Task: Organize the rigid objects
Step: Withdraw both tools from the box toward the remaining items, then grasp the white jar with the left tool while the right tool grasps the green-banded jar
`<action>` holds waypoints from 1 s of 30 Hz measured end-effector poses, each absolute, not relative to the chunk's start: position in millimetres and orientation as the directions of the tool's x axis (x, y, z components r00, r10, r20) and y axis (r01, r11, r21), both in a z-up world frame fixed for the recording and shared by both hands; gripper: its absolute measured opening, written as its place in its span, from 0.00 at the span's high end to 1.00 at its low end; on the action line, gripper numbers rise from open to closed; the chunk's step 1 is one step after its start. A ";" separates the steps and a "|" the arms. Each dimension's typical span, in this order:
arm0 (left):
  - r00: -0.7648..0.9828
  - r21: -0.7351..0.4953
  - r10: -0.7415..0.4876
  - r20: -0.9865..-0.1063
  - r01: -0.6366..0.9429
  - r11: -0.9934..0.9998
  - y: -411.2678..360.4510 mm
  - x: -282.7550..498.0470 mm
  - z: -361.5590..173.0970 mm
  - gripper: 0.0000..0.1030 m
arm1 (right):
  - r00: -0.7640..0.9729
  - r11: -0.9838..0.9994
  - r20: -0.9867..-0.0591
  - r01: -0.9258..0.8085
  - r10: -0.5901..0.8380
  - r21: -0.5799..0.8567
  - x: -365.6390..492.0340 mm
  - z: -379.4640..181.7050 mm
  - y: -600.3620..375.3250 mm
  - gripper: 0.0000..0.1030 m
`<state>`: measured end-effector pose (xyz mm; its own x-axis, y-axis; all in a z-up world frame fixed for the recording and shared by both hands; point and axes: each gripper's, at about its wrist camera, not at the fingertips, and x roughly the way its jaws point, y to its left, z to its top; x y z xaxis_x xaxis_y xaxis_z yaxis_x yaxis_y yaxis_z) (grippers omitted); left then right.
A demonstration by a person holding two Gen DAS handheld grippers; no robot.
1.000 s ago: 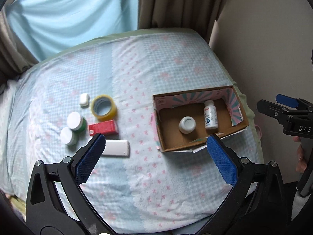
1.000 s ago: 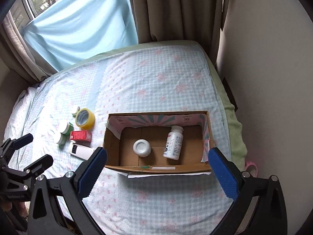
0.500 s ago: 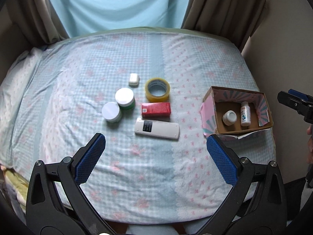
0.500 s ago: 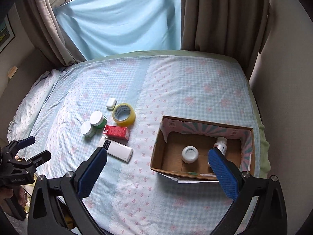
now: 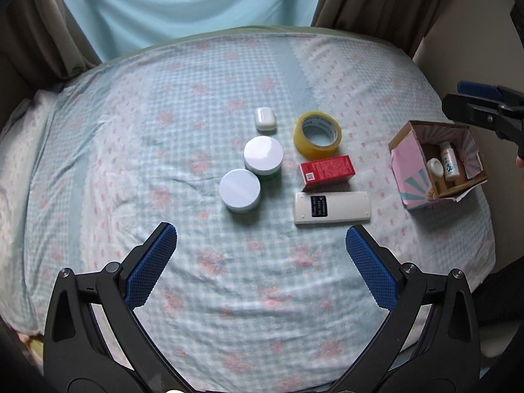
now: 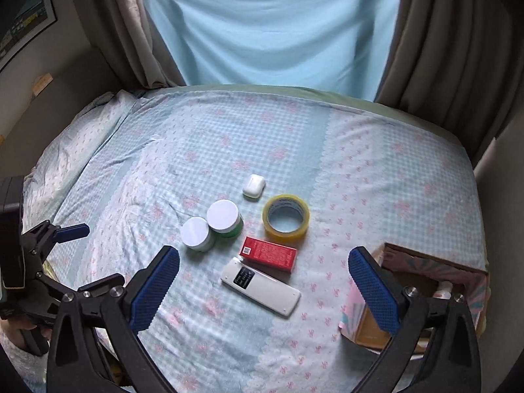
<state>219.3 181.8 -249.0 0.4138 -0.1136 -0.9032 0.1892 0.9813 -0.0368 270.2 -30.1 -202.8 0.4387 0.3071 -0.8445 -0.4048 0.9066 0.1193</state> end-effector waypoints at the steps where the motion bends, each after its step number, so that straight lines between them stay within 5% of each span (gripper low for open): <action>1: 0.406 -0.031 -0.114 -0.907 0.205 0.978 185.7 224.7 -257.9 0.00 | 0.432 0.898 -0.847 -0.425 0.311 0.113 276.3 -208.7 -21.9 0.00; 19: 0.345 -0.042 -0.128 -0.930 0.248 0.968 206.6 308.3 -429.2 0.00 | 0.172 0.575 -0.960 -0.818 0.220 -0.015 361.4 -380.6 91.7 0.00; 30: 0.328 0.015 -0.112 -0.938 0.363 0.932 178.6 327.4 -473.7 0.08 | 0.060 0.270 -0.985 -0.963 0.159 -0.015 377.9 -449.4 130.8 0.06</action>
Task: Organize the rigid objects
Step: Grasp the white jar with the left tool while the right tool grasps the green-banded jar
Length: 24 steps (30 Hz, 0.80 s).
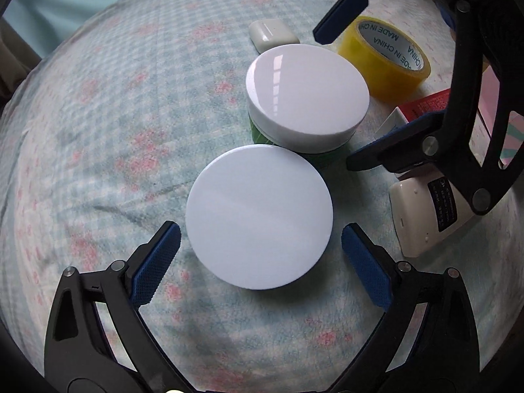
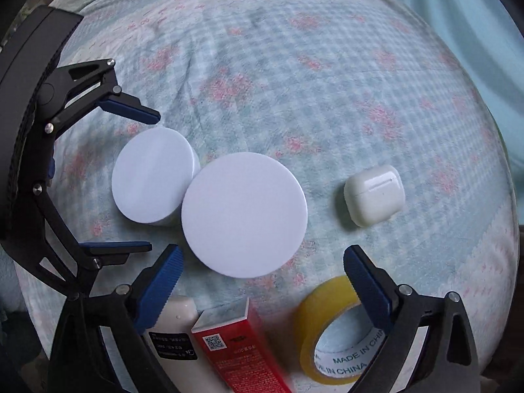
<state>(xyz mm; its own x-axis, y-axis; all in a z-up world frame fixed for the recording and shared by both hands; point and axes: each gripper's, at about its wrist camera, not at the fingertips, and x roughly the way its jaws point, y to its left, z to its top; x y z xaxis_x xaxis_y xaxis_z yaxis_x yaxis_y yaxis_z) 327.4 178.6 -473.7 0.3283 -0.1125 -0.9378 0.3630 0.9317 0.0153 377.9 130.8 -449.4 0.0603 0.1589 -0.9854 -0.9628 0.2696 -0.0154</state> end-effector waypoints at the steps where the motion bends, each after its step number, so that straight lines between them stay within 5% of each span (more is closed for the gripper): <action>1: 0.328 0.017 -0.114 -0.938 0.372 0.928 176.4 327.9 -475.6 0.10 | 0.050 0.241 -0.986 -0.971 0.158 -0.011 377.8 -453.9 133.9 0.07; 3: 0.322 0.013 -0.122 -0.939 0.384 0.923 173.2 328.4 -478.8 0.16 | 0.032 0.196 -0.988 -0.981 0.150 -0.002 378.2 -462.6 139.2 0.18; 7: 0.336 0.006 -0.135 -0.932 0.386 0.922 172.1 327.8 -479.3 0.17 | 0.016 0.134 -0.988 -0.991 0.155 0.005 377.9 -473.7 146.8 0.24; 13: 0.356 0.009 -0.136 -0.924 0.376 0.927 177.7 332.1 -474.1 0.32 | -0.012 0.079 -0.989 -0.997 0.147 0.024 380.1 -481.5 154.9 0.36; 24: 0.369 0.003 -0.151 -0.917 0.384 0.923 184.5 332.4 -467.9 0.33 | 0.009 0.117 -0.991 -0.993 0.137 0.007 372.5 -471.8 159.5 0.36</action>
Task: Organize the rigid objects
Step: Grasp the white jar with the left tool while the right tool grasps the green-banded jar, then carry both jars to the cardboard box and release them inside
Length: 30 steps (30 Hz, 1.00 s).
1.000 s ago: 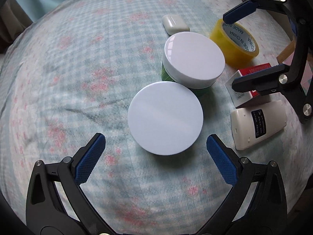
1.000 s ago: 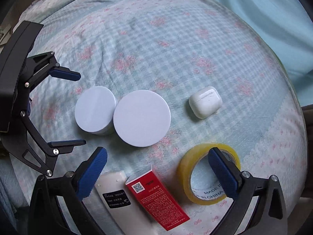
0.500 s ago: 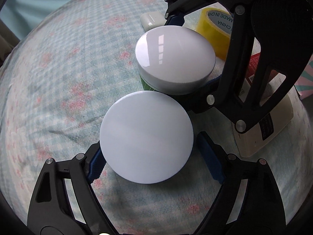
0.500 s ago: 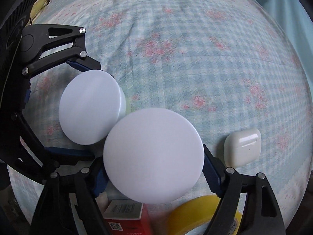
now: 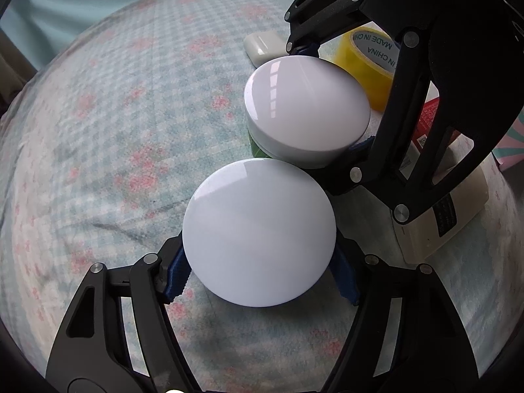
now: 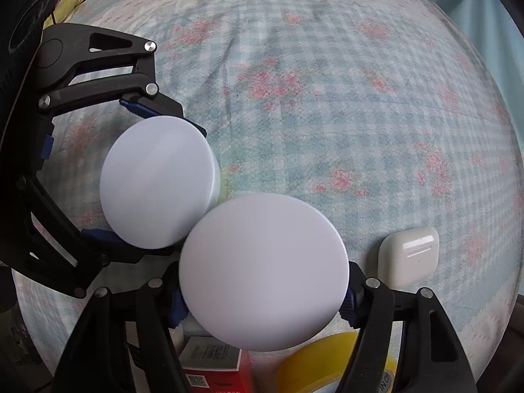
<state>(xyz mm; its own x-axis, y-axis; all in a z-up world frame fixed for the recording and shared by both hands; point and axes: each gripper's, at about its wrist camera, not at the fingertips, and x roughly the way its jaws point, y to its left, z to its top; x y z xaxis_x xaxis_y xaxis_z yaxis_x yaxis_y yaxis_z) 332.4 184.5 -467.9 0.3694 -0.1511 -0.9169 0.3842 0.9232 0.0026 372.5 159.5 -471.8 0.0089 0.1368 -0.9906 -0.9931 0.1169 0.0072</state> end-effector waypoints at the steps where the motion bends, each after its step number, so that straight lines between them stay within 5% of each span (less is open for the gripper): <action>1: 0.371 0.000 -0.153 -0.916 0.382 0.924 185.1 329.7 -466.2 0.33 | 0.008 0.128 -0.991 -0.992 0.137 0.010 372.2 -470.3 160.3 0.36; 22: 0.434 -0.161 -0.232 -0.870 0.195 0.968 242.3 298.6 -380.2 0.34 | 0.117 0.581 -0.967 -0.813 0.228 0.039 357.6 -359.1 122.5 0.36; 30: 0.485 -0.179 -0.261 -0.834 0.210 0.961 235.3 278.4 -310.4 0.34 | 0.206 0.756 -0.942 -0.651 0.265 0.070 327.6 -295.7 83.3 0.36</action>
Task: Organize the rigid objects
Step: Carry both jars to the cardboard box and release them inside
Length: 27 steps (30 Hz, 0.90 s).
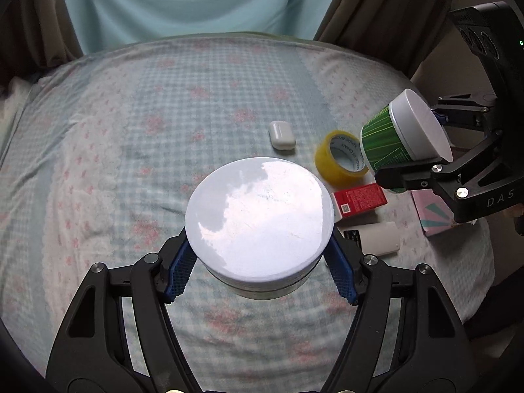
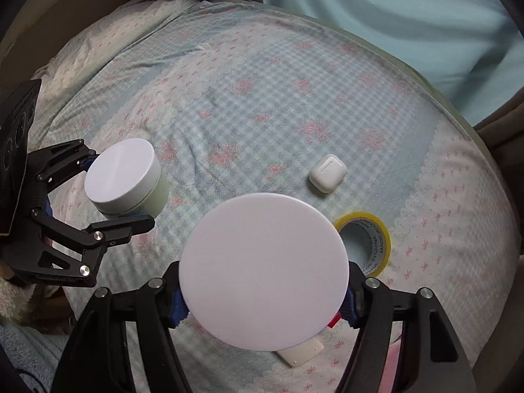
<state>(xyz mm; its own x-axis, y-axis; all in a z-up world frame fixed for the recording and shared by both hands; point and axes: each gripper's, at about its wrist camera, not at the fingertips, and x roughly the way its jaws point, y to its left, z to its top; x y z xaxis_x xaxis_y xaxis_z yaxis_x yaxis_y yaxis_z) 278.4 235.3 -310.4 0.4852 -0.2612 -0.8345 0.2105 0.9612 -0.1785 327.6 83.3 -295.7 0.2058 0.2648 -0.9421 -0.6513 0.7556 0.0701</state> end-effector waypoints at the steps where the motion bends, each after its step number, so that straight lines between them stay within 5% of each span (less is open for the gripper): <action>1: 0.493 -0.175 -0.265 -0.829 0.223 0.959 230.9 275.6 -298.7 0.34 | 0.220 0.779 -0.937 -0.622 0.270 0.078 324.2 -286.1 75.0 0.36; 15: 0.542 -0.134 -0.331 -0.772 0.370 0.919 92.9 238.5 -182.8 0.34 | 0.404 0.953 -0.876 -0.247 0.264 0.173 247.3 -196.2 -108.4 0.36; 27: 0.508 -0.187 -0.388 -0.769 0.401 0.897 -65.4 228.6 -170.1 0.34 | 0.446 0.989 -0.883 -0.074 0.148 0.128 213.0 -179.0 -304.1 0.36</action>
<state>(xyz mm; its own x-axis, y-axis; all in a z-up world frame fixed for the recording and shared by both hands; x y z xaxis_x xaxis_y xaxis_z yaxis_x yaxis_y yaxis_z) 228.6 -65.4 -170.1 0.5081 -0.3878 -0.7691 0.4014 0.8966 -0.1869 213.0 -304.1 -179.0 0.4457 0.1480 -0.8829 -0.0743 0.9889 0.1283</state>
